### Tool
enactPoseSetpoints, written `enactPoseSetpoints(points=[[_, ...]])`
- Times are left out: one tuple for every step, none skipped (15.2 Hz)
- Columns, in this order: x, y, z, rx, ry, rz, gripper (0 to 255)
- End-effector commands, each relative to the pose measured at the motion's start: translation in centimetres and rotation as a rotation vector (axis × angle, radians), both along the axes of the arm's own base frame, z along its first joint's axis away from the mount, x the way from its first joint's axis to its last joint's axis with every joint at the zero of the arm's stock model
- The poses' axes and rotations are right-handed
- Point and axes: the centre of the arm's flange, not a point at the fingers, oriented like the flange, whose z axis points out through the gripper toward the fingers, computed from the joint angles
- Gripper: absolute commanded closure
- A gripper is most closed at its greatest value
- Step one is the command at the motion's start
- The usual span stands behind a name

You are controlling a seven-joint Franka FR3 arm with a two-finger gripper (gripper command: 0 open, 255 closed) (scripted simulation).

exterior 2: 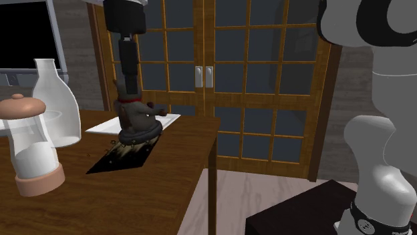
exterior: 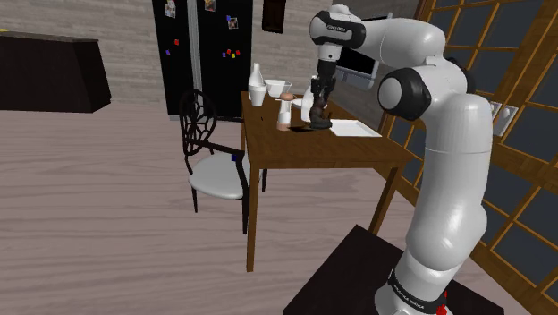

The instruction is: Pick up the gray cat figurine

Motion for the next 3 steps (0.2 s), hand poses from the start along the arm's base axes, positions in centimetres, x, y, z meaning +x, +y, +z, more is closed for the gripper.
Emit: enactPoseSetpoints(points=[[-0.04, 0.06, 1.03, 0.000, 0.000, 0.000, 255], [-0.04, 0.06, 1.11, 0.000, 0.000, 0.000, 255], [-0.04, 0.06, 1.11, 0.000, 0.000, 0.000, 255]])
